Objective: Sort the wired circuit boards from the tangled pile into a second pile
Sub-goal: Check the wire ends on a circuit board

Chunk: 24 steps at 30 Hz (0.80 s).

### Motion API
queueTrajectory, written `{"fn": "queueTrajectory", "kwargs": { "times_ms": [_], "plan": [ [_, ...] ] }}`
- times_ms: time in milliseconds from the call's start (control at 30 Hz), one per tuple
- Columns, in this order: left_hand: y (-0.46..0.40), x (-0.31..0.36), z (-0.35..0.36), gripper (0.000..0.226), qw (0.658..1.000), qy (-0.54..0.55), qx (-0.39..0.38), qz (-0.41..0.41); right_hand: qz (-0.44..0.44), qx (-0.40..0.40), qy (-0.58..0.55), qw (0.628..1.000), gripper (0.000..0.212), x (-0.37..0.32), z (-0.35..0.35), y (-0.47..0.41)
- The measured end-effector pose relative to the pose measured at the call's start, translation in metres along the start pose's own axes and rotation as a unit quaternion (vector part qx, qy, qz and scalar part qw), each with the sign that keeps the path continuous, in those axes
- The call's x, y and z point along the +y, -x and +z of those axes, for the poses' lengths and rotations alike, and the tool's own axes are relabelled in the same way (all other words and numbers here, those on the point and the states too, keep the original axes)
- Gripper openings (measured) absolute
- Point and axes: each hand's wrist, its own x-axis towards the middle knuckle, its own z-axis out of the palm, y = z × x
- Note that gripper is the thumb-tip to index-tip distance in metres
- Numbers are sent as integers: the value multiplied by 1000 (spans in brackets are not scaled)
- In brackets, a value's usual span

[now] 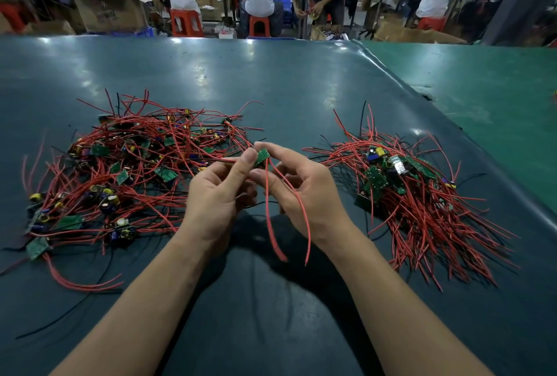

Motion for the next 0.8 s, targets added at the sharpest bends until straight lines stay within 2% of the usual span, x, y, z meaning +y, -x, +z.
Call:
{"fn": "queueTrajectory", "kwargs": {
  "times_ms": [133, 267, 400, 533, 600, 667, 800],
  "plan": [
    [0, 0, 1, 31, 999, -13, 28, 10, -56, 37, 77, 995, 25, 2, 1, 1],
    [-2, -1, 0, 37, 998, -50, 26, 13, -51, 72, 76, 993, 18, 0, 1, 0],
    [-2, -6, 1, 37, 997, -77, 14, 28, 28, 186, -75, 979, 18, -7, -5, -4],
    [-2, -10, -1, 38, 992, -121, -13, 40, 91, 315, -236, 915, 35, -11, -17, -11],
    [-2, -11, -1, 38, 989, -139, -28, 43, 126, 345, -272, 890, 47, -8, -20, -13],
    [-1, -11, 0, 38, 987, -150, -35, 45, 144, 352, -282, 881, 52, -6, -18, -13],
    [0, -10, 1, 36, 986, -154, -40, 42, 123, 387, -289, 867, 39, -7, -14, -14]
  ]
}}
